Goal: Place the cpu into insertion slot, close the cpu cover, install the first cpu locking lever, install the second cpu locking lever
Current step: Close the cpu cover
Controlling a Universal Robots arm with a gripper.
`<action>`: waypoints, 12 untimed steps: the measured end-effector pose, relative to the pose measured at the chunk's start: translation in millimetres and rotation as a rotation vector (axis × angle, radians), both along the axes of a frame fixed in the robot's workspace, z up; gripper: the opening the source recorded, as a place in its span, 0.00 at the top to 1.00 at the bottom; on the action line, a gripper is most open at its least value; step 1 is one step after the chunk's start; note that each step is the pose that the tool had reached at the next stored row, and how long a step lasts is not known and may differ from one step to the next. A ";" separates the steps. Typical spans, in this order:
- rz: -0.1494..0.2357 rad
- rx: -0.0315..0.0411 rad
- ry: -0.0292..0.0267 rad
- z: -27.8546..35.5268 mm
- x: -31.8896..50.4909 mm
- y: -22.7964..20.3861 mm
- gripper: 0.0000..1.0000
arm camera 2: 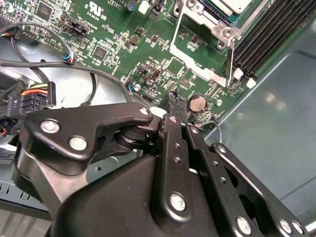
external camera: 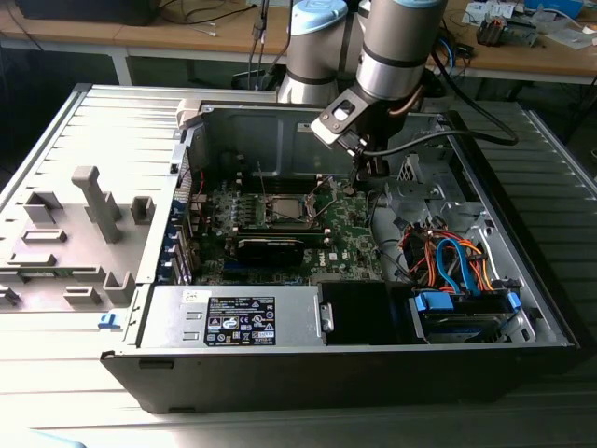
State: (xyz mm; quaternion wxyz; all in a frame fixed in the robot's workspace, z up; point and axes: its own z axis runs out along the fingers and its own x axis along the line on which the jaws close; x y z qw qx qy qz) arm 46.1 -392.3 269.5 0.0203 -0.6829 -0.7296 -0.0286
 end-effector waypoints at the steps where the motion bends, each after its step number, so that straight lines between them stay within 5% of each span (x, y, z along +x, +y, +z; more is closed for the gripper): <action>1: 0.000 -0.0001 0.0000 -0.1 0.0 0.0 0.89; 12: 0.000 0.0000 0.0000 -2.2 -1.5 0.0 0.89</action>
